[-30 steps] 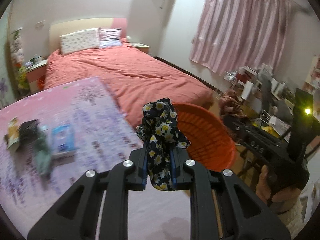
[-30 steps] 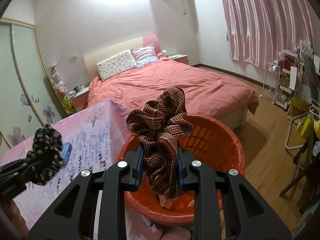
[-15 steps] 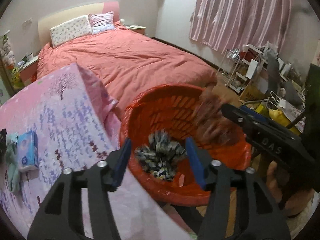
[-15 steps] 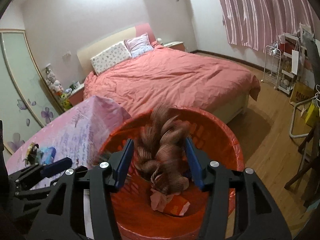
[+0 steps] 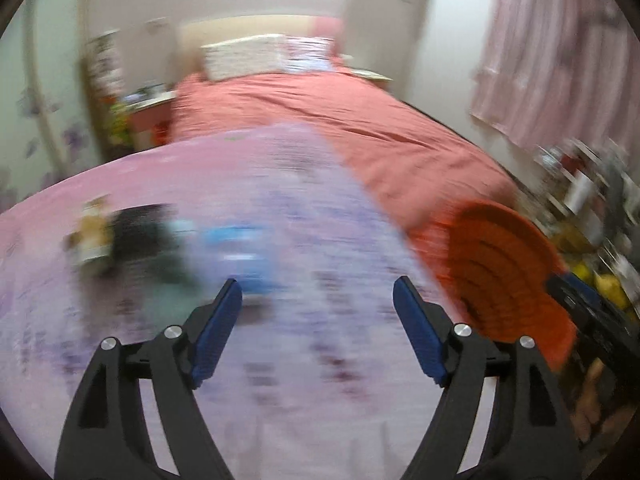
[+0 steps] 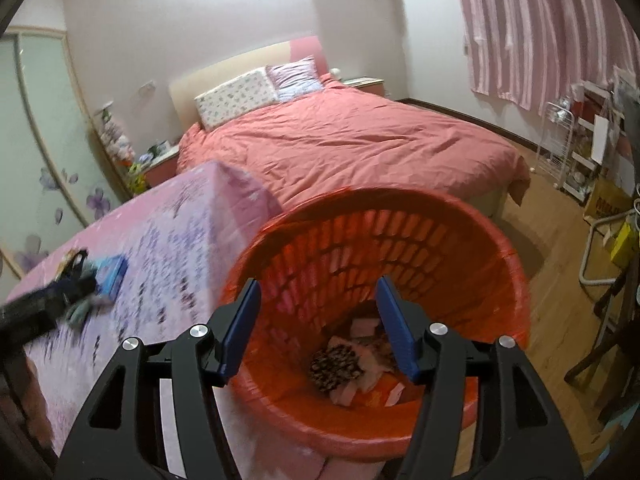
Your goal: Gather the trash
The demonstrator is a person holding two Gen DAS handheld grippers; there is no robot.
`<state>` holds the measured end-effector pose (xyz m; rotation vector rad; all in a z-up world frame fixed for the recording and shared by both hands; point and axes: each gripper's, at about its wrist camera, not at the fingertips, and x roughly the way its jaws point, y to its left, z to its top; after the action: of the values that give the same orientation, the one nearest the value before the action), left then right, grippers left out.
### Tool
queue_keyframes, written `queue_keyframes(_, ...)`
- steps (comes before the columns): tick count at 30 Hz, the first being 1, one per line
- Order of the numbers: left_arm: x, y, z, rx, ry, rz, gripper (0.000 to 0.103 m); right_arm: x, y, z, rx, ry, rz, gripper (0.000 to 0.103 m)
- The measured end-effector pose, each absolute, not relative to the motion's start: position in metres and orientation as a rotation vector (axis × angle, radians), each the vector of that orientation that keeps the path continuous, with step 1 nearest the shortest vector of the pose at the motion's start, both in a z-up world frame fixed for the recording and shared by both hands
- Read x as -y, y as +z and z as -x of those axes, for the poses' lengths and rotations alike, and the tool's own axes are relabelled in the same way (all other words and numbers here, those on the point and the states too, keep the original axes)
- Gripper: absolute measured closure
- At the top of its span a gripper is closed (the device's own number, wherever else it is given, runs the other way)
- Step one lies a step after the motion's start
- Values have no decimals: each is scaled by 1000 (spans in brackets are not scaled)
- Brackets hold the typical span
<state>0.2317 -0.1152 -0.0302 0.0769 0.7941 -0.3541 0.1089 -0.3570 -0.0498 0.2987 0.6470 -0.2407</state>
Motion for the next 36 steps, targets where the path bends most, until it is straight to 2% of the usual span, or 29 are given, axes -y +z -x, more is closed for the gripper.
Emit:
queue_keyframes(7,-3,-25,-282,-792,-26,45,29,307,-53,-129,-687,-152,-245,43)
queue_keyframes(12,-29,-36,-315,-858,3,103,33,273,-55,-144,-714,-98,-209,43)
queue_keyframes(14,-30,-43,-328,-882,11,94,39,261,-55,-150,-724,-77,-195,43)
queue_keyframes(16,-31,-49,-335,-905,16,83,53,252,-56,-154,-731,-63,-185,43)
queue_keyframes(18,-32,-56,-338,-928,6,80,63,241,-56,-157,-739,-45,-175,43)
queue_keyframes(24,-50,-60,-316,-919,-56,89,67,211,-55,-162,-753,7,-147,43)
queue_keyframes(36,-123,-59,-227,-897,-23,10,64,160,-53,-203,-787,74,-183,43)
